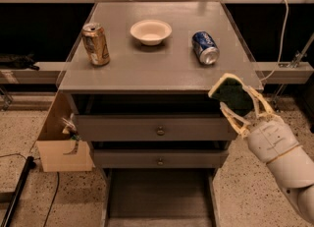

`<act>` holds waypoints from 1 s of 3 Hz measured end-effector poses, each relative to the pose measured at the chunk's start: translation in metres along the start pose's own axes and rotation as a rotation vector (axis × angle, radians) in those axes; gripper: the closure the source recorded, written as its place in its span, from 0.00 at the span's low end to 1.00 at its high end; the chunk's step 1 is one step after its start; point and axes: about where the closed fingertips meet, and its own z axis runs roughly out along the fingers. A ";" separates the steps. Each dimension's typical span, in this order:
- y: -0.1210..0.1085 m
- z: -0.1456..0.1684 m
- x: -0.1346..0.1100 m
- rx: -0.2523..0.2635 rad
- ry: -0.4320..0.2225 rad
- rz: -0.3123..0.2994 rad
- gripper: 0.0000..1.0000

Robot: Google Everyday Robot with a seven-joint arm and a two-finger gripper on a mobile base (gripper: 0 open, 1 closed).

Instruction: Pick sponge from bottom drawer and place on counter

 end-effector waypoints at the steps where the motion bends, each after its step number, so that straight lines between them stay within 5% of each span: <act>1: 0.000 0.000 0.000 0.000 0.000 0.000 1.00; 3: -0.071 0.029 -0.049 0.091 -0.134 -0.110 1.00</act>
Offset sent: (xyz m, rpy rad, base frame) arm -0.0027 -0.0187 0.1091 -0.0059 -0.2775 -0.0281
